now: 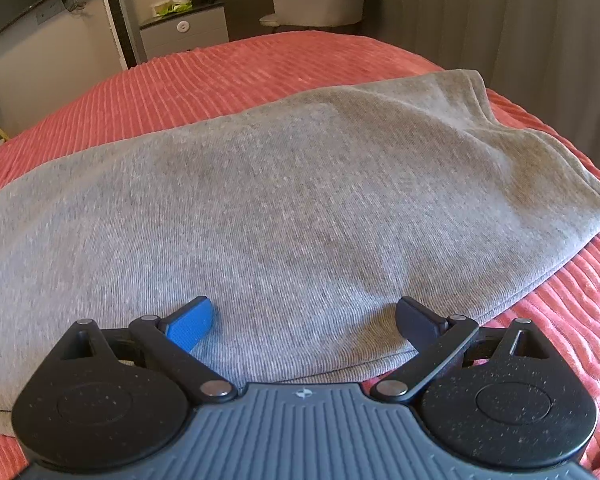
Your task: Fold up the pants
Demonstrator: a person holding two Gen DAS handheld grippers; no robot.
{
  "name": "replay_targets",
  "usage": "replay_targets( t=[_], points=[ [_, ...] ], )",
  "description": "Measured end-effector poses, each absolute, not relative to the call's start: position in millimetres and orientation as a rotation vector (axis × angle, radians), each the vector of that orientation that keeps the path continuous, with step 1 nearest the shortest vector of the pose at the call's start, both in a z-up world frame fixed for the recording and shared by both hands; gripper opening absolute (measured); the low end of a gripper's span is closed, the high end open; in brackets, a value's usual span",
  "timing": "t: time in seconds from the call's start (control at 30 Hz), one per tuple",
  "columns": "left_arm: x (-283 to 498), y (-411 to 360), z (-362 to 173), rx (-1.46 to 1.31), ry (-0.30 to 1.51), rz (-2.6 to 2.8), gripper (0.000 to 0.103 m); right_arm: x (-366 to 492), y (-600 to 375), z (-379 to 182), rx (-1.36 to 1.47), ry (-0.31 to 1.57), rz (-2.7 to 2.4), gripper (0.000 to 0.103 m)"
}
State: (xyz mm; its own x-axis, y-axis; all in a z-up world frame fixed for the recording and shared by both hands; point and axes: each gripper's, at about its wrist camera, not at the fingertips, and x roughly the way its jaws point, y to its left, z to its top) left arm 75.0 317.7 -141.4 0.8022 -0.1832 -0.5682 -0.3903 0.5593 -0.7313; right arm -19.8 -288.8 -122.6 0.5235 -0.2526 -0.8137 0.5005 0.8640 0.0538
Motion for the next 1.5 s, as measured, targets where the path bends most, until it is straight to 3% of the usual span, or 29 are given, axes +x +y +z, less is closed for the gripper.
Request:
replay_targets(
  t=[0.17, 0.27, 0.33, 0.4, 0.53, 0.6, 0.67, 0.83, 0.9, 1.13, 1.23, 1.3, 1.5],
  points=[
    [49.6, 320.4, -116.8, -0.906, 0.599, 0.203, 0.008, -21.1, -290.9, -121.6, 0.32, 0.905, -0.458, 0.097],
    [55.4, 317.0, -129.7, -0.79, 0.694, 0.29, 0.012, -22.3, -292.2, -121.0, 0.334, 0.898, -0.455, 0.097],
    [48.7, 307.7, -119.6, -0.725, 0.675, 0.313, 0.023, -22.0, -291.6, -121.3, 0.331, 0.901, -0.454, 0.098],
    [39.2, 290.9, -93.0, -0.606, 0.623, 0.398, 0.046, -22.1, -290.3, -120.8, 0.322, 0.903, -0.451, 0.097],
    [20.5, 241.3, -38.3, -0.499, 0.479, 0.265, 0.068, -26.1, -293.9, -119.9, 0.357, 0.884, -0.444, 0.098],
    [17.7, 202.3, -20.6, -0.474, 0.456, 0.128, 0.088, -25.5, -294.0, -120.5, 0.359, 0.883, -0.446, 0.098],
    [20.5, 161.0, -18.4, -0.479, 0.467, 0.014, 0.096, -22.8, -290.3, -121.1, 0.333, 0.896, -0.446, 0.098],
    [50.2, 70.3, -69.2, -0.576, 0.808, -0.022, 0.095, -27.7, -301.7, -117.6, 0.396, 0.886, -0.409, 0.097],
    [51.2, 50.4, -100.6, -0.574, 0.896, -0.027, 0.09, -34.5, -317.1, -113.6, 0.475, 0.869, -0.384, 0.097],
    [52.2, 48.0, -114.1, -0.525, 0.866, -0.014, 0.095, -94.6, -412.7, -105.3, 0.808, 0.711, -0.578, 0.094],
    [53.1, 43.2, -115.1, -0.484, 0.856, -0.001, 0.096, -127.3, -451.7, -118.6, 0.996, 0.631, -0.586, 0.08],
    [57.9, 30.1, -117.5, -0.413, 0.859, 0.004, 0.097, -143.7, -467.6, -128.4, 1.095, 0.583, -0.585, 0.061],
    [60.8, 13.4, -116.9, -0.301, 0.862, 0.015, 0.1, -152.4, -488.1, -142.4, 1.179, 0.509, -0.569, 0.05]
  ],
)
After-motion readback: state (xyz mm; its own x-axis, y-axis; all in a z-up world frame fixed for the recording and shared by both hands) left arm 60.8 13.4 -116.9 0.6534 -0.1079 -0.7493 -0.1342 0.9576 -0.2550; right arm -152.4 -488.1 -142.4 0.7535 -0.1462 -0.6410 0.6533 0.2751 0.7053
